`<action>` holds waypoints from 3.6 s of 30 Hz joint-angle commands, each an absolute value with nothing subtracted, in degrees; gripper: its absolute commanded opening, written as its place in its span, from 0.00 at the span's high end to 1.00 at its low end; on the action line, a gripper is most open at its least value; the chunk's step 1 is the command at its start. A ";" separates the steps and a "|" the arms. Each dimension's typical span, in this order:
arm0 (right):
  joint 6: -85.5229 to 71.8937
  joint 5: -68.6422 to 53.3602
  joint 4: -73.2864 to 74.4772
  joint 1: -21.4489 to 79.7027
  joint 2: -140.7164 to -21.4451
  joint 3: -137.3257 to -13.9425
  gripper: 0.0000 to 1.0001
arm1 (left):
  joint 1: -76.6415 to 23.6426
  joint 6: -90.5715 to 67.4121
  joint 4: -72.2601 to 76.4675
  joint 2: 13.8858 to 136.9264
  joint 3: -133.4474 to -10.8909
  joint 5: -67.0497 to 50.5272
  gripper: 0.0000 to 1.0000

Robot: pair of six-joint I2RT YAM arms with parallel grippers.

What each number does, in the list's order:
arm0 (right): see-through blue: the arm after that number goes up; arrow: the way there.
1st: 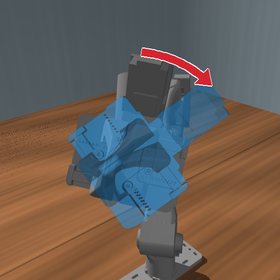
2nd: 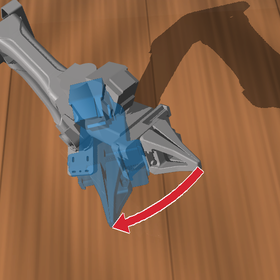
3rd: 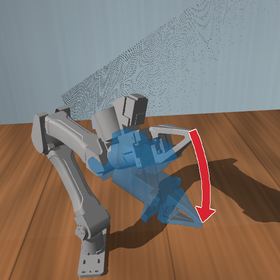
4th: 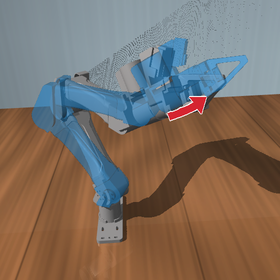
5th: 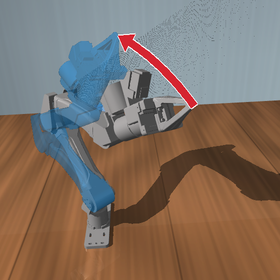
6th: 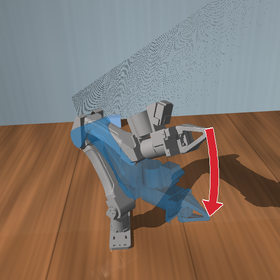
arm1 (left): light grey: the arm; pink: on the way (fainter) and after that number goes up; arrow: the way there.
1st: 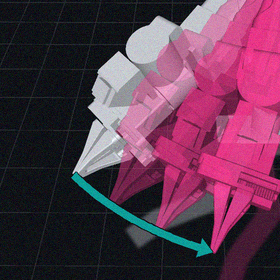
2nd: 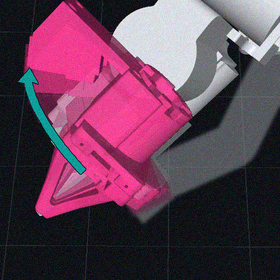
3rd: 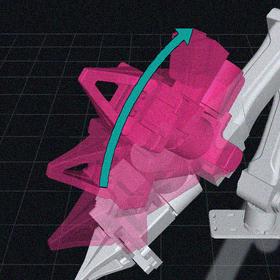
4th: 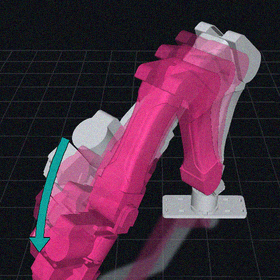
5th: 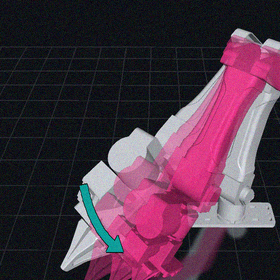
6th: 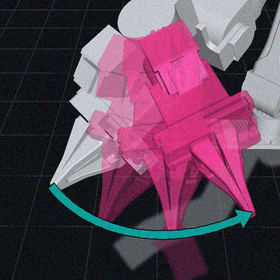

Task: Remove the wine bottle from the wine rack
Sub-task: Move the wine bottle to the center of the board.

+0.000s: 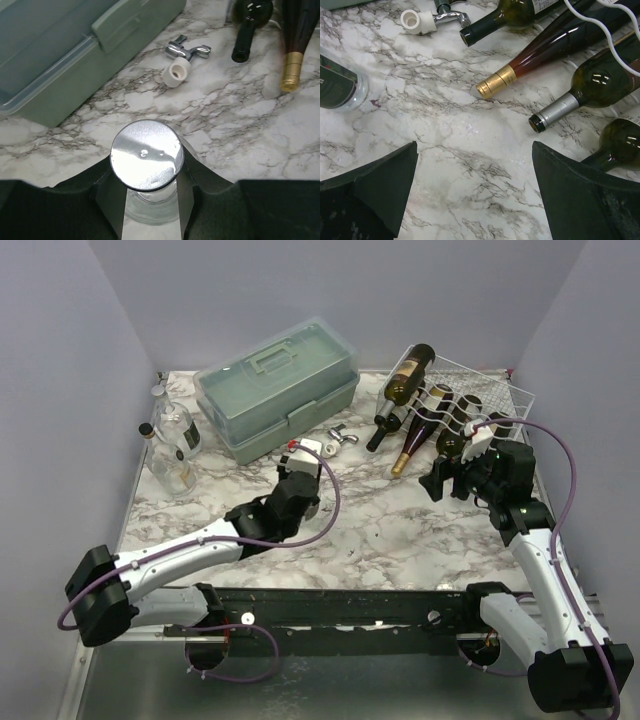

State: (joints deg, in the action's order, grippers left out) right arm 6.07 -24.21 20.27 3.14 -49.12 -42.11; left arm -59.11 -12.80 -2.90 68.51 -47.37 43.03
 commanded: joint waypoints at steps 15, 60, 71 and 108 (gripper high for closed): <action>6.94 -22.63 19.13 2.83 -49.71 -42.37 0.00 | -38.32 -5.58 3.07 47.68 -39.14 43.77 1.00; 7.21 -23.36 19.33 2.89 -50.08 -42.54 0.00 | -11.55 -10.51 12.84 67.30 -49.20 36.65 1.00; 7.29 -23.29 19.34 2.90 -50.21 -42.46 0.00 | -8.59 -8.23 14.54 71.98 -51.69 35.17 1.00; 7.56 -23.00 19.34 2.89 -51.10 -42.46 0.00 | -3.57 -10.61 15.83 69.09 -52.36 27.79 0.17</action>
State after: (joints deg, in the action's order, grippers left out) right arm 6.72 -23.49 20.25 3.14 -50.76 -42.11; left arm -3.86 -9.43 13.06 73.49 -51.99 29.78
